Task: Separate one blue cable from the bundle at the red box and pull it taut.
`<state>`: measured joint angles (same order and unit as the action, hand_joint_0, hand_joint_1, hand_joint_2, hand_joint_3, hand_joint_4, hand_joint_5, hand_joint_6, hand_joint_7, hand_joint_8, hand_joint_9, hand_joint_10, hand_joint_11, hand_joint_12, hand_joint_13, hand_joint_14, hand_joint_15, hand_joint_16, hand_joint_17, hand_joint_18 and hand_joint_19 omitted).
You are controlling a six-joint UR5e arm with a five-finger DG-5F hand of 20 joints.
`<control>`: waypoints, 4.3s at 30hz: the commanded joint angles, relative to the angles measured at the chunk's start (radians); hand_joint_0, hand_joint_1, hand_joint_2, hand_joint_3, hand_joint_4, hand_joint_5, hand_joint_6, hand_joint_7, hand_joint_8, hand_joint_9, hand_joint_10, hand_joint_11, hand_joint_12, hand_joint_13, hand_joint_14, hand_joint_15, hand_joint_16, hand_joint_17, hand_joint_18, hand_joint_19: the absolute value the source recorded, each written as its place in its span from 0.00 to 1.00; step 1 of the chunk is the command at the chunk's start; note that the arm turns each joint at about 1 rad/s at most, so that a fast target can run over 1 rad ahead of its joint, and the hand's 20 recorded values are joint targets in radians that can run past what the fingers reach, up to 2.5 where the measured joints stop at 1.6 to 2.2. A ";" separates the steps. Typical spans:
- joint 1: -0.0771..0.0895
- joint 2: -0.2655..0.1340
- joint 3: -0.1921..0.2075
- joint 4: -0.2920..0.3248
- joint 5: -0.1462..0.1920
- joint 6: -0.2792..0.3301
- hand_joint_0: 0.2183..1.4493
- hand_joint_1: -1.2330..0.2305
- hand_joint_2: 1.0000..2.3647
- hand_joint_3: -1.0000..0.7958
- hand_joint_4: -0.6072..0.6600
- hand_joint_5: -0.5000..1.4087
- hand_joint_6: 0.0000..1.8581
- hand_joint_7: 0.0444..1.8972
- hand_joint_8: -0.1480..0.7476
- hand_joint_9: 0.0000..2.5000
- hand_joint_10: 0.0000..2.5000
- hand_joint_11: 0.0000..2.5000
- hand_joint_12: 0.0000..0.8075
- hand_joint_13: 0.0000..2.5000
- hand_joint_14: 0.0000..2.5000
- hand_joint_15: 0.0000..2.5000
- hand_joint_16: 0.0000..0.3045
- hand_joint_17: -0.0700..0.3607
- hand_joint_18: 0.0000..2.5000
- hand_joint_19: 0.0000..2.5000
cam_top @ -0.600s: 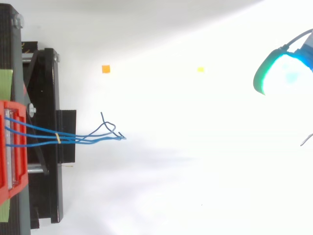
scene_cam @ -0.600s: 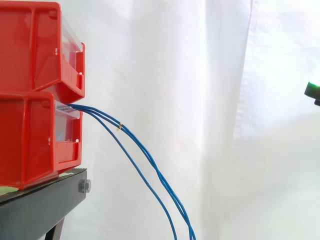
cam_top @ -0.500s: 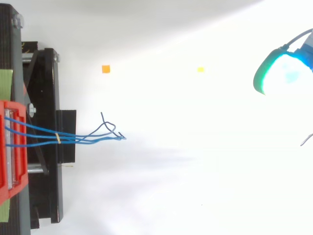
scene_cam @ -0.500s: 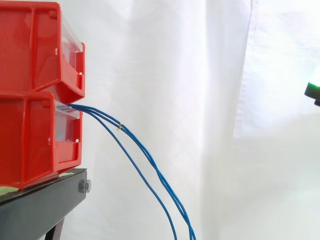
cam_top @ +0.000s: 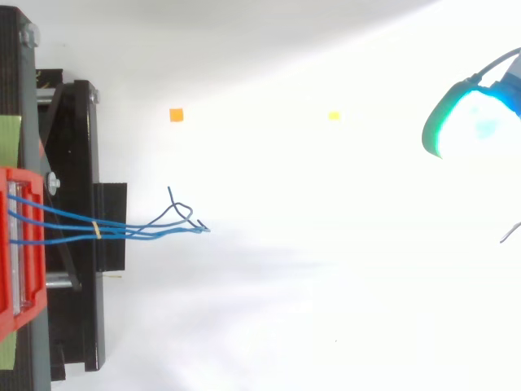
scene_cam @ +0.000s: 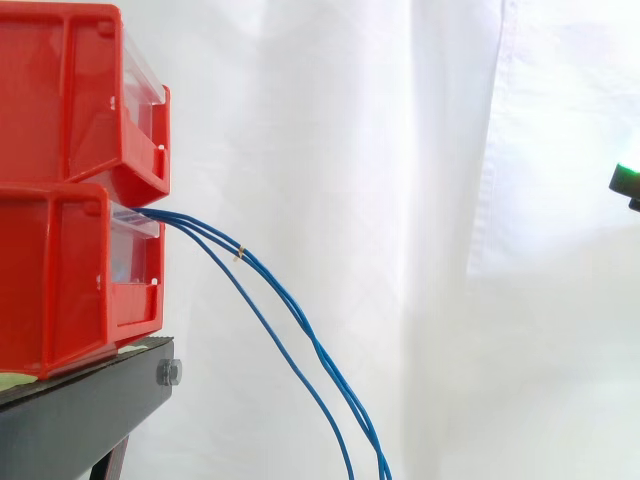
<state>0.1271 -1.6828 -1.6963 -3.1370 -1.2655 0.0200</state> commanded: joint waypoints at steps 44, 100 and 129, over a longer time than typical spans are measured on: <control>0.012 -0.178 0.101 0.238 0.126 -0.152 0.24 0.40 0.00 0.29 0.60 0.16 0.27 0.39 0.45 0.28 0.01 0.23 0.37 0.24 0.01 0.16 0.14 0.38 0.16 0.24; 0.000 -0.603 0.342 0.538 0.095 -0.295 0.19 0.46 0.00 0.28 0.63 0.18 0.27 0.48 0.47 0.29 0.01 0.24 0.39 0.26 0.01 0.17 0.16 0.41 0.17 0.24; 0.029 -0.689 0.420 0.627 0.071 -0.247 0.19 0.39 0.00 0.28 0.59 0.19 0.27 0.57 0.47 0.31 0.01 0.27 0.40 0.28 0.01 0.19 0.16 0.42 0.21 0.26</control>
<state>0.1524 -2.3692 -1.2803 -2.5112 -1.1898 -0.2260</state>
